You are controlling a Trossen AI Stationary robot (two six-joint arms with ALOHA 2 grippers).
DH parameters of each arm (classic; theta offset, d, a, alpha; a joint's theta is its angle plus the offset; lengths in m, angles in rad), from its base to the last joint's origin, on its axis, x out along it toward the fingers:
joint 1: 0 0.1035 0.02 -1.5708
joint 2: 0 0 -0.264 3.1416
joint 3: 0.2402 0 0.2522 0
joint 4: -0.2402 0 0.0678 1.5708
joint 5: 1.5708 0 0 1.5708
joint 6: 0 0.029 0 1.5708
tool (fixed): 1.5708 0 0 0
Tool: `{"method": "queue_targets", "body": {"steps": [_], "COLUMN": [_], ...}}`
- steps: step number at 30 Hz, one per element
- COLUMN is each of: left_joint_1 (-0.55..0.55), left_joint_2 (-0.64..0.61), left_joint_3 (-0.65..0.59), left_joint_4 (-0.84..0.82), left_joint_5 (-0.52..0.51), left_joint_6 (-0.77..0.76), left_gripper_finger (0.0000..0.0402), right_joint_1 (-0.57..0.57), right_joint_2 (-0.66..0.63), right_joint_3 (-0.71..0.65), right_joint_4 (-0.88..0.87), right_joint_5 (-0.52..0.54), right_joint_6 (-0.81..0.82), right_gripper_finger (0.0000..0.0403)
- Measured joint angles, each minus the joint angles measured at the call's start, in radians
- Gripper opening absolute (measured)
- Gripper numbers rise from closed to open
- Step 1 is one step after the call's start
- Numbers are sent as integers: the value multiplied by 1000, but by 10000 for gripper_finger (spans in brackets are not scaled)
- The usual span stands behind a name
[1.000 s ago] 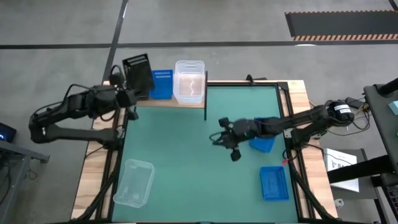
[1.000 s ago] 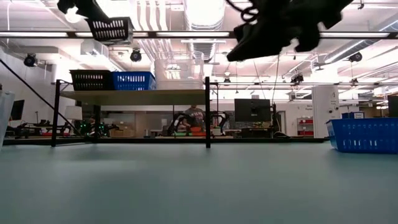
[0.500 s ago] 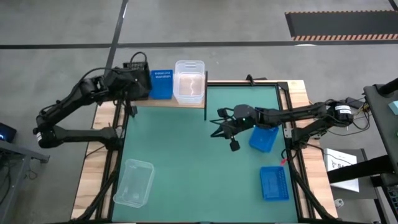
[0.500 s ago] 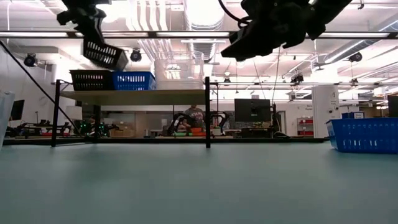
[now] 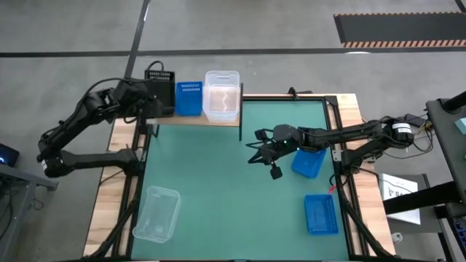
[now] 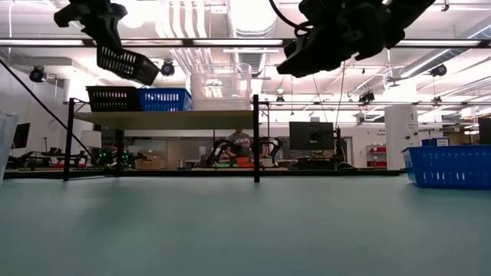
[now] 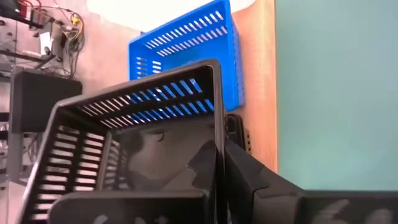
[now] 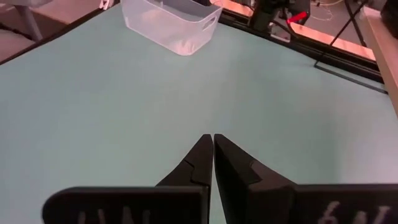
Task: Stack baskets on shelf by color
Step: Stack the black bin on top of the black bins on the shelf
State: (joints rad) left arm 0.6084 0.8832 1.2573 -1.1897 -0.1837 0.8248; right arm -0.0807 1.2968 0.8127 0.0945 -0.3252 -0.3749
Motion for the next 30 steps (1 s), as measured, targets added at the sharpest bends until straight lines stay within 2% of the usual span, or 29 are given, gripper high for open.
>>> {"method": "queue_targets", "body": {"steps": [8,13,20,30], "left_joint_1": [21,21,21,21], "left_joint_2": [14,46,88,104], "left_joint_3": [-21,-21,-21,-21], "left_joint_4": [4,4,4,2], "left_joint_5": [12,-31,-36,-38], "left_joint_6": [-7,-7,-7,-8], "left_gripper_finger": [0,1,21,24], "right_joint_1": [0,0,0,0], "right_joint_2": [0,0,0,0], "right_joint_3": [-7,-8,-9,-9], "right_joint_4": [-8,-8,-9,-15], "right_joint_5": [0,0,0,0], "right_joint_6": [43,62,61,61], "right_gripper_finger": [9,9,9,9]}}
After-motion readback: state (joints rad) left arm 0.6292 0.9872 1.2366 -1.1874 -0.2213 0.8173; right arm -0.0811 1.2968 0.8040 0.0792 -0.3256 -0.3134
